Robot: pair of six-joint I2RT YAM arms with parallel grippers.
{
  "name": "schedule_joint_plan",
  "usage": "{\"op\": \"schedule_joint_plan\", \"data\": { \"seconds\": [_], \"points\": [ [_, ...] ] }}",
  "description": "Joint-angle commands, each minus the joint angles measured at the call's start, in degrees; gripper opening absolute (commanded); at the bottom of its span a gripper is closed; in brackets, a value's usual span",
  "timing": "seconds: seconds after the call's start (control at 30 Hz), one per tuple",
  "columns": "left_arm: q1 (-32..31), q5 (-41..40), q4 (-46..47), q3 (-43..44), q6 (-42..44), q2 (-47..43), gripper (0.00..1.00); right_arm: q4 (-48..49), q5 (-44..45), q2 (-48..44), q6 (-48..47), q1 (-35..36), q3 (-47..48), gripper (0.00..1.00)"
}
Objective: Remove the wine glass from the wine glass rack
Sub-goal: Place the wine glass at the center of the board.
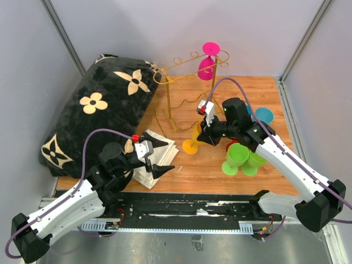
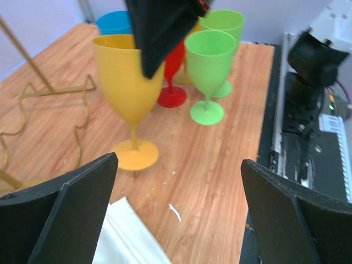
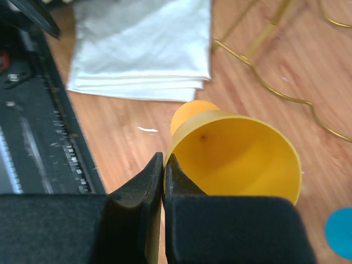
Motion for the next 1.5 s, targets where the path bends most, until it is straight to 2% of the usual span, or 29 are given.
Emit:
{"op": "schedule_joint_plan", "data": {
  "seconds": [0.0, 0.1, 0.33, 0.6, 1.0, 1.13, 1.33, 1.47],
  "points": [
    [0.31, -10.95, 7.41, -1.75, -6.94, -1.73, 1.0, 4.59, 14.76, -2.34, -4.13, 2.52, -2.57, 0.01],
    [0.31, -14.59, 8.02, -2.34, -10.08, -1.93, 1.0, 3.78, 18.16, -2.18, -3.85, 3.23, -3.81, 0.01],
    [0.31, -18.69, 8.41, -2.47, -13.8, -0.23, 1.0, 3.05, 19.4, -1.39, -1.19, 3.47, -5.78, 0.01],
    [0.31, -22.27, 9.17, -2.14, -13.56, 0.07, 1.0, 0.93, 20.44, 2.27, 0.9, 3.47, -6.09, 0.01],
    [0.31, -23.46, 7.31, -1.47, -12.95, -0.19, 1.0, -11.0, 23.87, 18.17, 5.67, 3.46, 6.34, 0.01],
    [0.31, -23.86, 6.85, -1.54, -12.78, -0.25, 1.0, -11.79, 24.32, 18.8, 5.44, 3.44, 7.25, 0.04],
    [0.31, -24.06, 6.99, -1.55, -12.45, -0.11, 1.0, -8.61, 24.21, 15.0, 4.8, 3.46, 5.25, 0.07],
    [0.31, -24.24, 7.31, -1.15, -12.37, 0.27, 1.0, -8.06, 24.03, 13.77, 4.55, 3.47, 4.78, 0.2]
  ]
}}
